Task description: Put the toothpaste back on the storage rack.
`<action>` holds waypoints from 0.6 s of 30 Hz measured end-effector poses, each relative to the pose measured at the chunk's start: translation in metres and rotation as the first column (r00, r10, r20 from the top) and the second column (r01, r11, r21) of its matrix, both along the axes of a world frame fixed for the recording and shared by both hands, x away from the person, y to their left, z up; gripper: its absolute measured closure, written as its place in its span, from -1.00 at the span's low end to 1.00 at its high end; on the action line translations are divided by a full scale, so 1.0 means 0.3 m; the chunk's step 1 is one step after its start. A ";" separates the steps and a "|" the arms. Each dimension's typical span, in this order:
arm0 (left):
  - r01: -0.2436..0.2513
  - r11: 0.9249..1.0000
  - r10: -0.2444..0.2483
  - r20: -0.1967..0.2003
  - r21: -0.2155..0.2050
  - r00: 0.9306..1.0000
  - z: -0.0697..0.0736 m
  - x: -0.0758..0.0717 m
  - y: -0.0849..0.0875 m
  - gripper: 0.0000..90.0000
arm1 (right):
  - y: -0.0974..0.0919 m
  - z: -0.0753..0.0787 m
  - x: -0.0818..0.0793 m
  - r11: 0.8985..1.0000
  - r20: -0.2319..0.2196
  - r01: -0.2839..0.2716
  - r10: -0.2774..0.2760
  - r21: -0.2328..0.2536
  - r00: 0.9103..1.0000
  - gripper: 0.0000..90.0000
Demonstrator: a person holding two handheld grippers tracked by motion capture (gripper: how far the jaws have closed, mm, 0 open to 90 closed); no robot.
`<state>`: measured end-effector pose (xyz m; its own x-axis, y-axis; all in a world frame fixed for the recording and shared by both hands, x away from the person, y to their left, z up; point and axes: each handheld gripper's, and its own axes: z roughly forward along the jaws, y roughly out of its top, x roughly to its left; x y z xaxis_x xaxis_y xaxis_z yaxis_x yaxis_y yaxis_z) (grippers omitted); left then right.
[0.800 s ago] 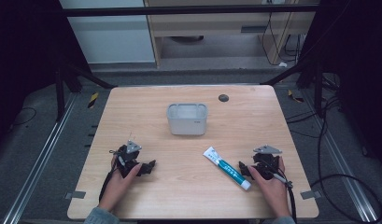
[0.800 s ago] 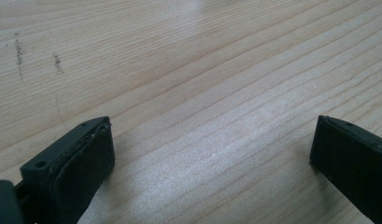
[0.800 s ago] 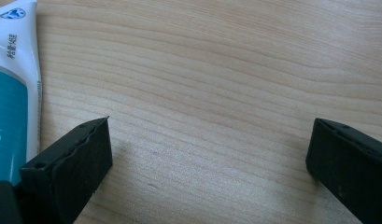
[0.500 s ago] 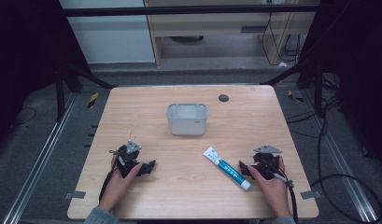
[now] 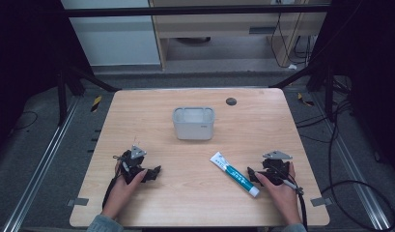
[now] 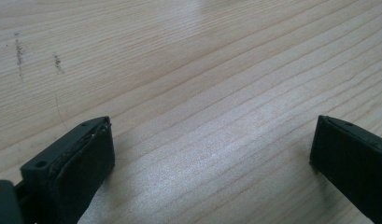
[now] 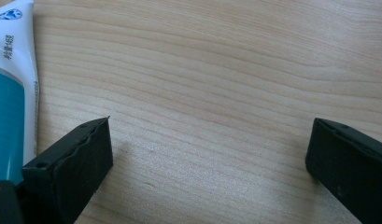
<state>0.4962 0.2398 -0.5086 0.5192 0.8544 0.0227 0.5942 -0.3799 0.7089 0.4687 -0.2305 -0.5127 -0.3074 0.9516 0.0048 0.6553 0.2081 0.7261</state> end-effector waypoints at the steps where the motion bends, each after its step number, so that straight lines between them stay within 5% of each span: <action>1: 0.000 1.000 0.000 0.000 0.000 1.000 0.000 0.000 0.000 -1.00 | -0.001 0.000 -0.001 1.000 0.002 0.003 -0.003 0.000 1.000 -0.96; 9: -0.003 1.000 0.003 0.002 -0.006 1.000 -0.001 0.000 -0.001 -1.00 | -0.004 0.030 -0.023 1.000 0.016 -0.005 0.006 -0.028 1.000 -0.66; 11: -0.003 1.000 0.003 0.002 -0.006 1.000 -0.001 0.000 -0.001 -1.00 | 0.012 0.076 -0.053 0.996 0.037 -0.029 0.032 -0.081 0.999 -0.55; 18: -0.003 1.000 0.003 0.002 -0.006 1.000 -0.001 0.000 -0.001 -1.00 | 0.086 0.168 -0.104 0.980 -0.014 -0.136 0.135 -0.144 0.991 -0.49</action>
<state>0.4961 0.2394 -0.5088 0.5166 0.8560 0.0186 0.5939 -0.3739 0.7123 0.4376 -0.2046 -0.4623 -0.4340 0.8918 -0.1280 0.6170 0.3977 0.6790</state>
